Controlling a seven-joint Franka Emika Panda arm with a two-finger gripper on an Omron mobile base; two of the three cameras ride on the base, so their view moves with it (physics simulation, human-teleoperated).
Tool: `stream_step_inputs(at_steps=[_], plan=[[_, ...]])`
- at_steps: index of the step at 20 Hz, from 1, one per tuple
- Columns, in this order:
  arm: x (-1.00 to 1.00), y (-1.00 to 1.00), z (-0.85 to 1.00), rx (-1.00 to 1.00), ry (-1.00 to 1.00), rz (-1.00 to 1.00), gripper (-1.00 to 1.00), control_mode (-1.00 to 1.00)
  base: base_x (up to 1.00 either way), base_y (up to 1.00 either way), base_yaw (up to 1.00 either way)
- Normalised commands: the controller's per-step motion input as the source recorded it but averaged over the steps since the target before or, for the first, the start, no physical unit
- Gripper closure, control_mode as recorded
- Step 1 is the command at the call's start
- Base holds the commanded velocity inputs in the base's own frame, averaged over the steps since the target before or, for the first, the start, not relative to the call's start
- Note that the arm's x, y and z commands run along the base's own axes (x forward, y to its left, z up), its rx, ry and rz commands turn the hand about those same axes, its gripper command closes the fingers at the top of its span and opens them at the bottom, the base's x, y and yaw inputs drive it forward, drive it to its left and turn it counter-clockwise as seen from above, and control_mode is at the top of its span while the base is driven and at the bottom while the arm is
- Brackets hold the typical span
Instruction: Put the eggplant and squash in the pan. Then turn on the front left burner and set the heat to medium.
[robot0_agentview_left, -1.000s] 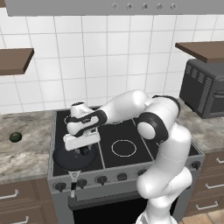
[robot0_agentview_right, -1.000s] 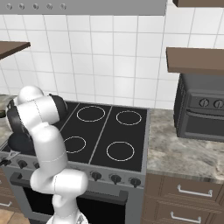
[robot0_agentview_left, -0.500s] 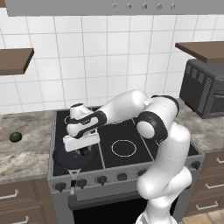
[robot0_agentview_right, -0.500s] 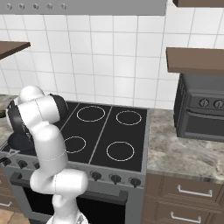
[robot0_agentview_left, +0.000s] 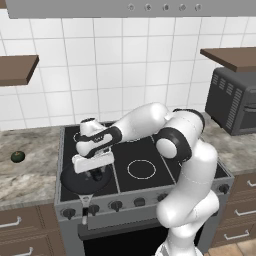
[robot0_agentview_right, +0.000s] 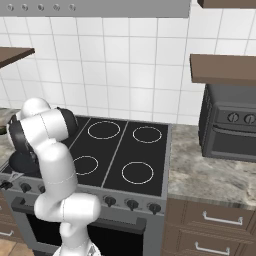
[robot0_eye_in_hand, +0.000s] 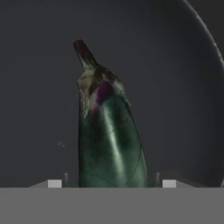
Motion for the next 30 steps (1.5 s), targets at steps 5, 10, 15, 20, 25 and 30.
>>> stream_step_inputs(at_steps=[5,10,15,20,25,30], plan=[[0.0,0.0,0.21,0.0,0.0,0.0,-1.0,-1.0,0.0,0.0,0.0],[-0.14,-0.09,0.48,0.01,0.0,0.0,-1.0,-1.0,0.0,0.0,0.0],[-0.69,-0.63,0.39,0.08,0.0,0.0,-1.0,-1.0,0.0,0.0,0.0],[-0.92,-0.96,0.44,0.12,0.0,0.0,-1.0,-1.0,0.0,0.0,0.0],[-0.75,-0.54,0.57,0.02,-0.03,0.0,-1.0,-1.0,0.0,0.0,0.0],[-0.34,-0.29,0.5,-0.02,0.0,0.0,-1.0,-1.0,0.0,0.0,0.0]])
